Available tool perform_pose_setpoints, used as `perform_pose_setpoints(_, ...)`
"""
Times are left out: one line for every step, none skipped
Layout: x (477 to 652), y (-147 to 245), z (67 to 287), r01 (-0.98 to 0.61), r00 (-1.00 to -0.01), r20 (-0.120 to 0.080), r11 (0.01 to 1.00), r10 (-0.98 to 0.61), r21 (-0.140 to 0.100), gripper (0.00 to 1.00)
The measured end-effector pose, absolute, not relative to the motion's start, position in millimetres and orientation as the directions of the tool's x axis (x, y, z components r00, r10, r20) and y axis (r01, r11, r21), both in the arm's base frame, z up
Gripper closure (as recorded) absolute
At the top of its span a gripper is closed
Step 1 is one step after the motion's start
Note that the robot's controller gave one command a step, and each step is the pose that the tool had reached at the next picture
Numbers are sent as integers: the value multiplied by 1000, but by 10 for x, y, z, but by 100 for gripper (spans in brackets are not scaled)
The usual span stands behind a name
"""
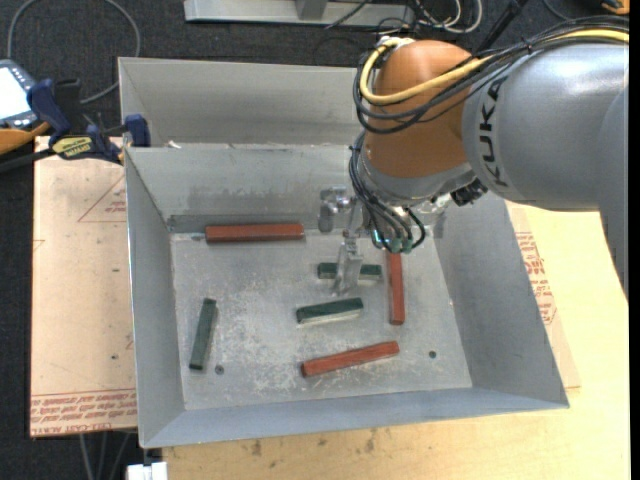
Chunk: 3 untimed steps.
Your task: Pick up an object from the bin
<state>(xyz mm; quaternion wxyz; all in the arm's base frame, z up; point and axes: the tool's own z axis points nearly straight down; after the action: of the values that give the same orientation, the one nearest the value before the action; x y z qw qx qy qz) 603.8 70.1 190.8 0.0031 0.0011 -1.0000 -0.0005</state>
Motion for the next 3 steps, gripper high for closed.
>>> perform_pose_setpoints(6508,1050,697,-277,-961,-7,961,-277,2,0)
perform_pose_setpoints(6455,528,961,-172,-985,-3,985,-172,-1,0)
perform_pose_setpoints(6133,1091,705,-164,-987,-1,987,-164,4,0)
